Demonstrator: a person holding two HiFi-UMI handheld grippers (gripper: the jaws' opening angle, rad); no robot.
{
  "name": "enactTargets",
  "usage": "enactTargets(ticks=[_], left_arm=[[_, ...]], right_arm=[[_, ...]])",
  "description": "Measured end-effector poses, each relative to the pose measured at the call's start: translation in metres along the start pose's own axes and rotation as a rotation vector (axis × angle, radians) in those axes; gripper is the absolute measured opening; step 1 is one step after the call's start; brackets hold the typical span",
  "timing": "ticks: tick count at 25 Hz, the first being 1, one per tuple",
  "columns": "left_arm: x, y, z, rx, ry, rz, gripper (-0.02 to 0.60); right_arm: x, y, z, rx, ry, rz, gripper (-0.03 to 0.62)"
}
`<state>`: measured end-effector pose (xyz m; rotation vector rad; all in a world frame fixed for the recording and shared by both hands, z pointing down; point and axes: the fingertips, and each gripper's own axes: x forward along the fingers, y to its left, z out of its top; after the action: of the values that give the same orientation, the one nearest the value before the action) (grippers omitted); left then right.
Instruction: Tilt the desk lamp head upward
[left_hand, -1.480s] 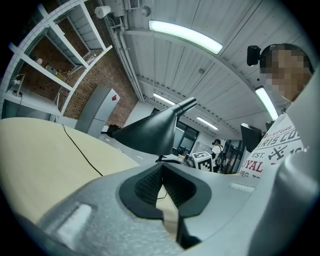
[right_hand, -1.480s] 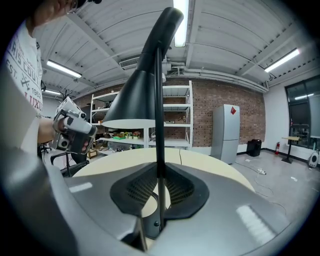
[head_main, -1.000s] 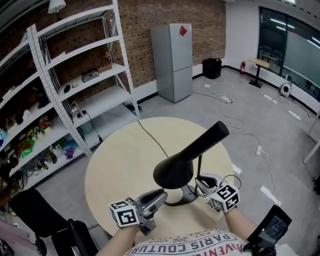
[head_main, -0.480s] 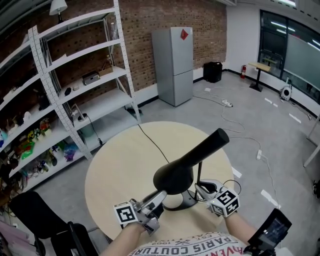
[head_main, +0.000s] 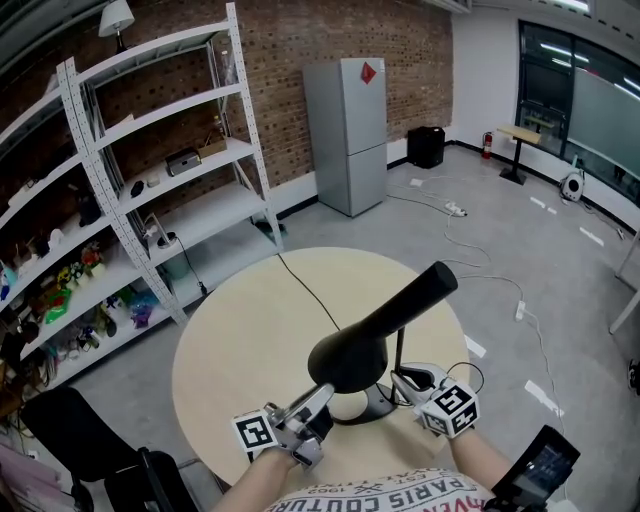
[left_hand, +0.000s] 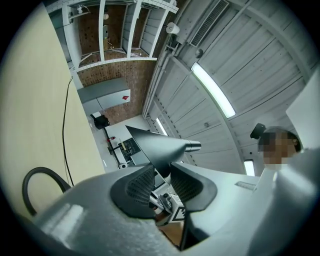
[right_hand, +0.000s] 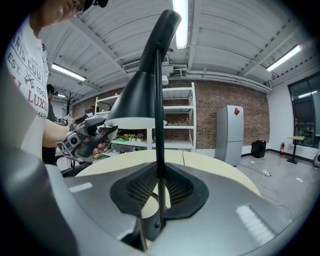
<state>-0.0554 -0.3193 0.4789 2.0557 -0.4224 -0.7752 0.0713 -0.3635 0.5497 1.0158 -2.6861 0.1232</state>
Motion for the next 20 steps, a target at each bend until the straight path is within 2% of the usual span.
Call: enactTargets(ticks=[20], left_arm=[[0.0021,-0.0004,0.0023,0.002,-0.021,-0.005,0.093]], right_arm=[[0.0012,-0.0031,-0.0034,-0.015,0.013,-0.009,0.044]])
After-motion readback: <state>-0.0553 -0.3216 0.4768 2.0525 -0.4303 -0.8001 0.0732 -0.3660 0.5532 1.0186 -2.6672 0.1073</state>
